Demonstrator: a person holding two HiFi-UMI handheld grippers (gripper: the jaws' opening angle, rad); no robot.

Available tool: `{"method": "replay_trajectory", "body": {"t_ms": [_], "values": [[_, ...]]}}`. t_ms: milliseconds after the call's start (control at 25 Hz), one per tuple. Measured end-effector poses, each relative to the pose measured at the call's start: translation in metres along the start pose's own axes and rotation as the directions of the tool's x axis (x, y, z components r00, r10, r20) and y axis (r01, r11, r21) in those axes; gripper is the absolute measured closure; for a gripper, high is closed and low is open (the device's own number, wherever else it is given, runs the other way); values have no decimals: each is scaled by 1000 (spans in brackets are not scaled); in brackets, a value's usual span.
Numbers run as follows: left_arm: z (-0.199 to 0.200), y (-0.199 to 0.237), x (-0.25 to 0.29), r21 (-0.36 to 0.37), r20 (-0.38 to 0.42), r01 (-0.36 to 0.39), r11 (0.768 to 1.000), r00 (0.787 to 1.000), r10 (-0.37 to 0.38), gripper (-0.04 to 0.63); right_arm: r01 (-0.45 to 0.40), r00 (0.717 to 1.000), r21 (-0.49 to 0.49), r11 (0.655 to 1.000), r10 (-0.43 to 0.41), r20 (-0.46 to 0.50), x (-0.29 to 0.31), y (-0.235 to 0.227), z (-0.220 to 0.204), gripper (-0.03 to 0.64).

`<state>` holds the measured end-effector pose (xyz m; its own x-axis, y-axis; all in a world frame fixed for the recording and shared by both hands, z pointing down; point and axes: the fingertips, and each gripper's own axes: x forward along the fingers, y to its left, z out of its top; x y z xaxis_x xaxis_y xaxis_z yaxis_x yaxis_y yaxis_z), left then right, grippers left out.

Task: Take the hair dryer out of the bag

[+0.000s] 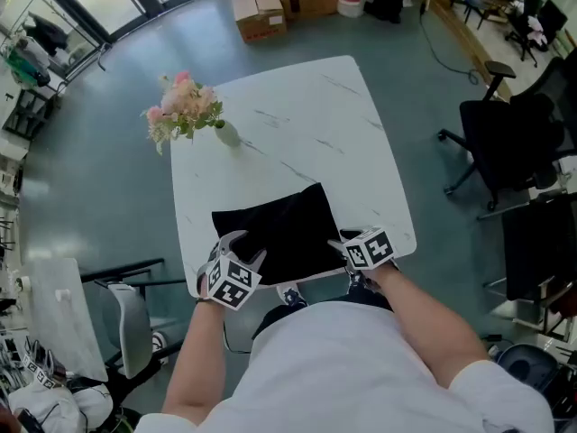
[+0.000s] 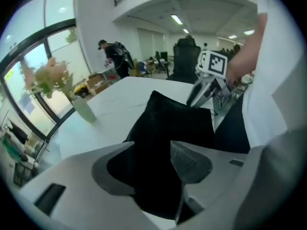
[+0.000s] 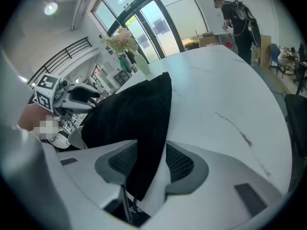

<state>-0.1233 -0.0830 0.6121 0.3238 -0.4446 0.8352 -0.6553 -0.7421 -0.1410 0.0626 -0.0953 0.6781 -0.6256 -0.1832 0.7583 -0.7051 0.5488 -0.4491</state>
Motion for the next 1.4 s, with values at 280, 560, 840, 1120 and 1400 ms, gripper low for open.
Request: {"method": "replay_trajectory", "body": {"t_ms": [280,560,840,1120,1400], "values": [[-6,-19,29,57,-115,54,997,992,-47,408,2,1000,-86,996,-2,-8,-2,9,1,491],[10,-25,8,51,5,14,999,1000,-14,555,-1,997,-155,988,14,82,-28,29,7,534],[13,-8,-20,1,83,-4,1000,997,4,561,-25,985,-282,959,72,156,-56,67,26,534],[-5,24,-43,-182,152,-29,983,987,57,561,-138,950,-370,919,229,215,-67,118,54,534],[-23,33,-55,-230,160,-26,973,985,64,561,-191,937,-444,875,297,184,-63,148,65,534]]}}
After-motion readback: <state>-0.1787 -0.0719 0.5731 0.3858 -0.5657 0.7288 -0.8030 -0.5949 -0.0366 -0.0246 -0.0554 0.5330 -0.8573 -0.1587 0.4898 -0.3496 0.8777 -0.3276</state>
